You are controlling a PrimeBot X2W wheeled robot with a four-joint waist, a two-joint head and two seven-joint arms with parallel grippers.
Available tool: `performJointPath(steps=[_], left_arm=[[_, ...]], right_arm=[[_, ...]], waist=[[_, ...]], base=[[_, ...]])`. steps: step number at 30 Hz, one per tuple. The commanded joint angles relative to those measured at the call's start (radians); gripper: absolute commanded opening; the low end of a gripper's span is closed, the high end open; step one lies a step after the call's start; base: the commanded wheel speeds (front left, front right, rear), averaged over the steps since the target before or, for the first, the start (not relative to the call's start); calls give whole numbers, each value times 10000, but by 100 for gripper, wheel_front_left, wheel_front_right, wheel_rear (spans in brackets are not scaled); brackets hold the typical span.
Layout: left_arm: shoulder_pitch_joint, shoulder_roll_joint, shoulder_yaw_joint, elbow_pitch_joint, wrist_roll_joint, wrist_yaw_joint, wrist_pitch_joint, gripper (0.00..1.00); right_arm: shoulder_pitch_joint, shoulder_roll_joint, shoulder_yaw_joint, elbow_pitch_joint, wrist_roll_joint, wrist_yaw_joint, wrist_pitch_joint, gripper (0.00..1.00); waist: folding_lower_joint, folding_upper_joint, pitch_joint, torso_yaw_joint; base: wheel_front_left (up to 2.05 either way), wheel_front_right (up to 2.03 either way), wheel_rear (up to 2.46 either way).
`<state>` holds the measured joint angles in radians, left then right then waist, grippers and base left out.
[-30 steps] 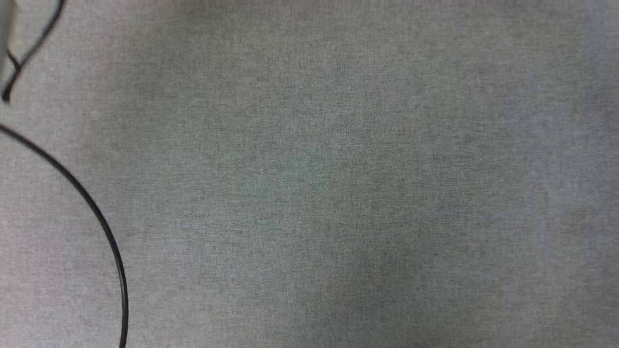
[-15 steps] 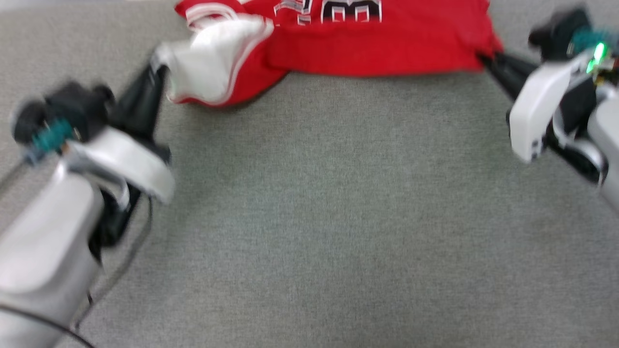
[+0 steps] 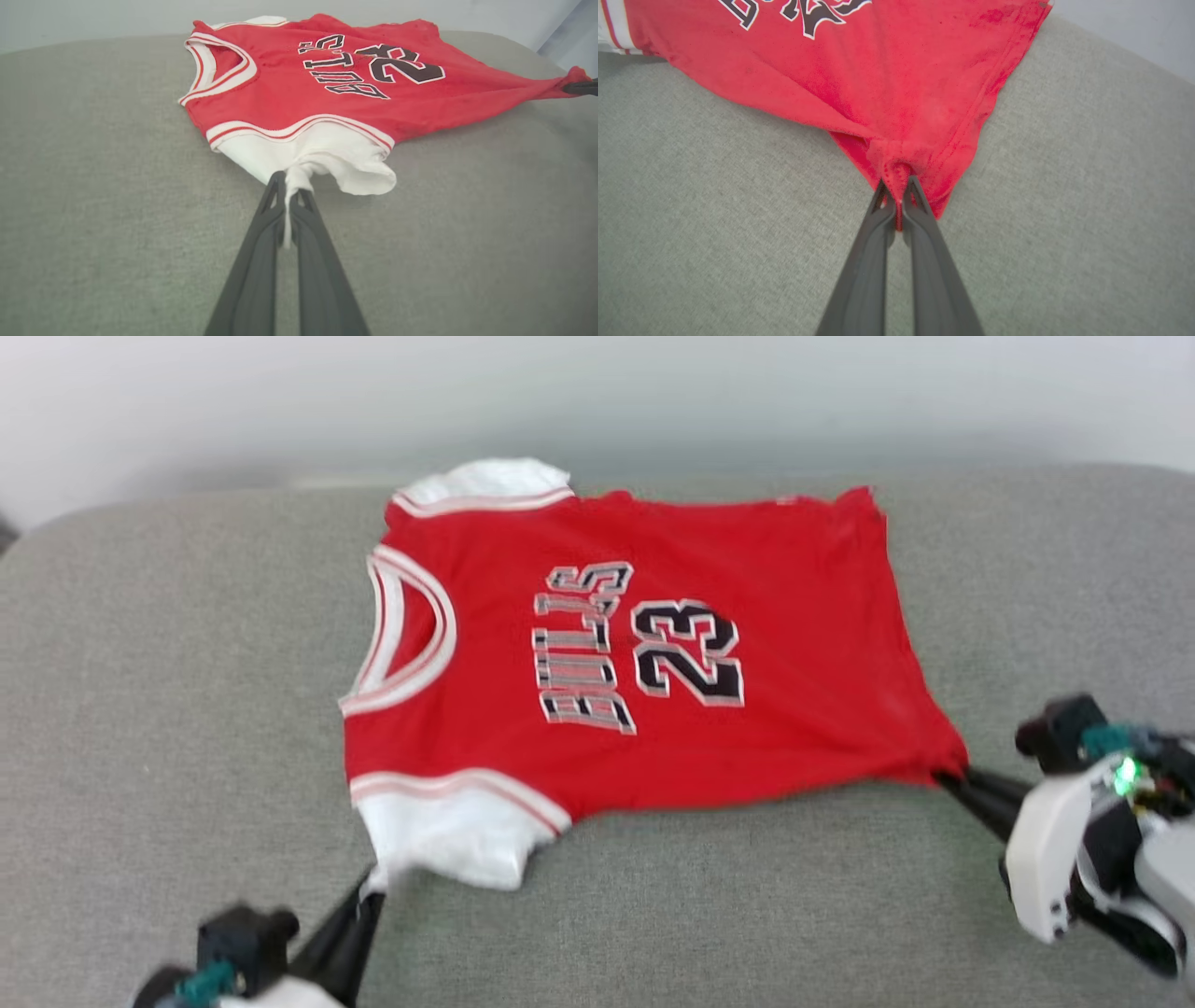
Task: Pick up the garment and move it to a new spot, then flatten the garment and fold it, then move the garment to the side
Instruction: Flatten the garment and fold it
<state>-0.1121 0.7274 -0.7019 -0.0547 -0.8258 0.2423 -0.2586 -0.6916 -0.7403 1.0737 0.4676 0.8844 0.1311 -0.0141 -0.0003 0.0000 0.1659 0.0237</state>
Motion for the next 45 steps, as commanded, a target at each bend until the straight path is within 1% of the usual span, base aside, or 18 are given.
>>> performJointPath(steps=[1, 3, 8, 11, 12, 17, 20, 25, 30, 34, 36, 40, 43, 44, 45], left_arm=[[569, 64, -92, -189, -109, 151, -30, 0], [1175, 138, -145, -327, -254, 336, -38, 0], [2229, 253, -380, -622, -596, 544, 54, 0], [2695, 315, -498, -796, -754, 710, 158, 0], [2785, 300, -484, -856, -777, 790, 141, 0], [3111, 306, -588, -1064, -924, 840, 228, 0], [2816, 403, -384, -1161, -726, 886, 146, 0], [1795, 561, -174, -1162, -218, 625, 220, 0], [312, 435, -60, -931, 290, 257, 420, 0], [-716, 554, 153, -724, 551, 8, 608, 0], [-1240, 651, 229, -539, 665, -158, 730, 0], [-2270, 648, 357, -201, 853, -445, 1017, 0], [-2955, 564, 364, 274, 872, -732, 1259, 0], [-2955, 564, 364, 274, 872, -732, 1259, 0], [-3191, 534, 361, 506, 928, -836, 1309, 0]], right_arm=[[552, -211, -94, -119, 14, -7, -78, 0], [1114, -346, -180, -302, -59, -7, -103, 0], [2507, -739, -526, -798, -186, -7, -21, 0], [3303, -939, -910, -1151, -196, -7, 41, 0], [3570, -988, -1030, -1299, -221, -7, 104, 0], [4558, -1121, -1827, -1932, -305, -7, 534, 0], [4832, -1073, -2412, -2213, -496, -7, 763, 0], [4905, -792, -3415, -2724, -913, -7, 1205, 0], [4643, -571, -4456, -3244, -1306, -7, 1660, 0], [4392, -362, -5053, -3589, -1596, -7, 2044, 0], [4324, -212, -5280, -3716, -1675, -7, 2255, 0], [4048, 28, -5621, -3811, -1828, -7, 2582, 0], [3778, 218, -5681, -3697, -1868, -7, 2820, 0], [3778, 218, -5681, -3697, -1868, -7, 2820, 0], [3679, 268, -5663, -3608, -1844, -7, 2929, 0]], waist=[[3, 0, -447, 27], [3, 0, -657, 59], [3, 0, -1065, 161], [3, 0, -1218, 212], [3, 0, -1241, 218], [3, 0, -1220, 176], [3, 0, -1137, 177], [3, 0, -914, 196], [3, 0, -563, 100], [3, 0, -219, -48], [3, 0, 1, -125], [3, 0, 458, -235], [3, 0, 811, -342], [3, 0, 811, -342], [3, 0, 929, -385]], base=[[0, 0, 0], [0, 0, 0], [0, 0, 0], [0, 0, 0], [0, 0, 0], [0, 0, 0], [0, 0, 0], [0, 0, 0], [0, 0, 0], [0, 0, 0], [0, 0, 0], [0, 0, 0], [0, 0, 0], [0, 0, 0], [0, 0, 0]])
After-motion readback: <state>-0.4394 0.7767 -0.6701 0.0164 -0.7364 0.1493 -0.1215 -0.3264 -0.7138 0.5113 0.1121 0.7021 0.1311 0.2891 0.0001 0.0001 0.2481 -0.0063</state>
